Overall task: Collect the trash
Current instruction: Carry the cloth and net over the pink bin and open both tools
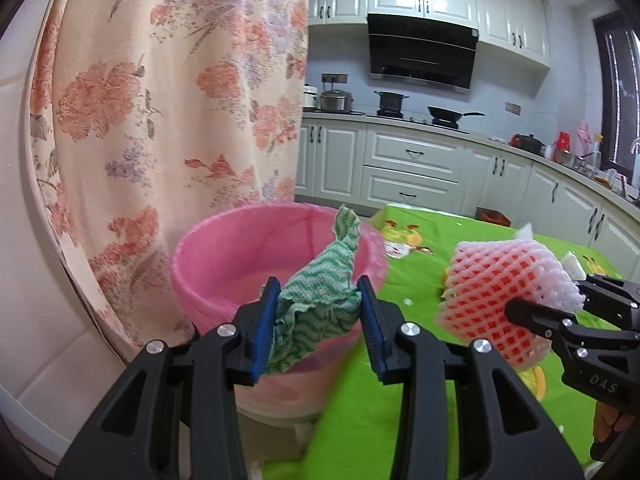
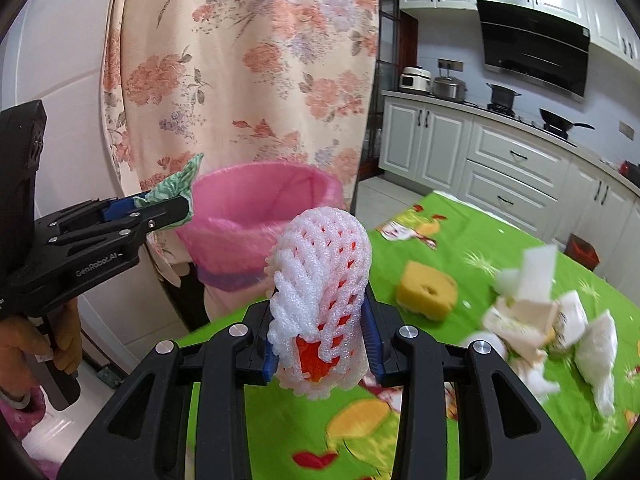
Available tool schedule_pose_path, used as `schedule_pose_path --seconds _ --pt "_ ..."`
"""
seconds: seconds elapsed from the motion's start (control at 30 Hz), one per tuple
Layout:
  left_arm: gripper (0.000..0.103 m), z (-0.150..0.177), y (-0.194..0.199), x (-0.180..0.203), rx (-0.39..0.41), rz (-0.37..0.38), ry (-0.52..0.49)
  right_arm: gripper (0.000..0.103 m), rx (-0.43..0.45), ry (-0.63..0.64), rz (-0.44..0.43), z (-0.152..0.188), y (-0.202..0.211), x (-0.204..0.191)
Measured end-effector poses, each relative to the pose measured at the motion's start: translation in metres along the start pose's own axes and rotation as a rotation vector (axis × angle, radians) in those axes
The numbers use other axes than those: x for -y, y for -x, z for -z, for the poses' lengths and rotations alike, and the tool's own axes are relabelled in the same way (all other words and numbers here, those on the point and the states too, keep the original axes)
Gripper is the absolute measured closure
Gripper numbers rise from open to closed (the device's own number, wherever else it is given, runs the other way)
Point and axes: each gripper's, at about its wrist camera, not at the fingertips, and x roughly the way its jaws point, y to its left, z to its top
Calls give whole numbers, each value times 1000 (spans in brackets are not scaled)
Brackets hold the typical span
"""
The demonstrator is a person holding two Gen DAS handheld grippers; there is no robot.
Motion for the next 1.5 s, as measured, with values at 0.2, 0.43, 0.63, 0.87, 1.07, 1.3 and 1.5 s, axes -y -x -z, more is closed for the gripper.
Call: schedule_pose_path --seconds 0.2,0.43,0.63,0.87,1.07,1.3,1.5 --pt "64 -20 -24 -32 -18 -42 20 69 26 -2 -34 -31 -17 -8" --pt "63 -35 -60 -70 -70 -67 73 69 35 -57 -81 -74 -48 -11" --pt "61 -47 -91 -94 -106 -45 133 69 4 -67 -82 -96 -83 -19" --pt "54 -60 -110 -106 -114 -42 174 64 -19 -68 -75 -101 -110 -23" --pt "29 -69 -106 -112 -79 -82 176 35 -21 -79 -91 -96 -117 -23" --pt "21 -72 -91 -119 -49 -106 204 35 18 -88 -119 -86 -99 -18" --pt "8 -69 -73 -109 -14 -123 184 35 61 -71 -113 -74 -70 -10"
